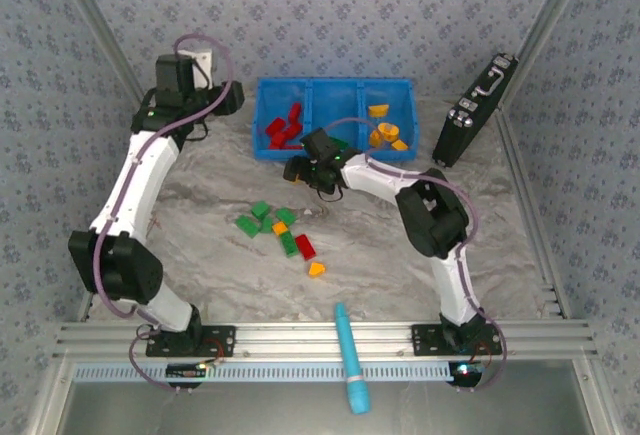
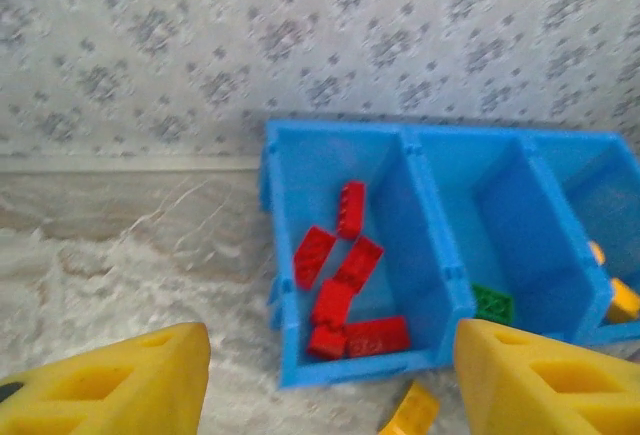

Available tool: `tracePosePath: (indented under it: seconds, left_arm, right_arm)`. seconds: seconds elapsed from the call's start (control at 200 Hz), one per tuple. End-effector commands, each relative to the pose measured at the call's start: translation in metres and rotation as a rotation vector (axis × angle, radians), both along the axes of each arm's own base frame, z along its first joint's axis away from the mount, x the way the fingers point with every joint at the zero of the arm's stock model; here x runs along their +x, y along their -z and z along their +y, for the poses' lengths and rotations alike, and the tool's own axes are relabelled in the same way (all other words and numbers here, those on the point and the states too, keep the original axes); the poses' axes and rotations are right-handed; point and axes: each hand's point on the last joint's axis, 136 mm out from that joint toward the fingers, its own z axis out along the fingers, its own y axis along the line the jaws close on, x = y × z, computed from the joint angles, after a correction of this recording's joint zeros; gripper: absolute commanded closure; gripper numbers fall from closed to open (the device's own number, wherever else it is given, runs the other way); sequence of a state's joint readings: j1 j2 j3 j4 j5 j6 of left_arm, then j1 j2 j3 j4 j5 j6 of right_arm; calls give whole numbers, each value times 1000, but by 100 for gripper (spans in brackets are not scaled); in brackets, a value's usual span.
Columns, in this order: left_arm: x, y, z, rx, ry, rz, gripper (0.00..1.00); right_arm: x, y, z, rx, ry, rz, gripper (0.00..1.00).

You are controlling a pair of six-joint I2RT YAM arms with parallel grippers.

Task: Sort the legos into containers by color
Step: Pick up the lego from the center of the table.

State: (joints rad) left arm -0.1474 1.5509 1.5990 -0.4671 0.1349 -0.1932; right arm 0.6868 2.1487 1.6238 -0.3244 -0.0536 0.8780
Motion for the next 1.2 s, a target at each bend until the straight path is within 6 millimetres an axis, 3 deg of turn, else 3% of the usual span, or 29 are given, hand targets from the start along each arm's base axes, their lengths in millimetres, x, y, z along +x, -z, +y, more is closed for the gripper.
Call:
tracePosePath:
  seconds: [0.0, 0.275, 0.495, 0.665, 0.935, 1.195]
  left_arm:
    - [-30, -6, 24, 19, -20, -6, 33]
    - [-83, 19, 52, 130, -55, 33, 32]
    - [-113, 45, 54, 151, -45, 75, 30]
    - [-124, 52, 56, 163, -42, 86, 30]
    - [-128, 56, 56, 170, -41, 84, 28]
    - [-133, 50, 60, 212, -45, 73, 27]
  right_arm:
    - [6, 16, -7, -67, 109, 47, 14]
    - [32, 29, 1, -29, 152, 5, 14]
    - [48, 39, 2, -114, 135, 13, 14]
    - [51, 52, -1, -218, 121, 23, 14]
    - [37, 82, -27, -407, 100, 117, 19]
    - [39, 81, -47, -517, 96, 104, 35]
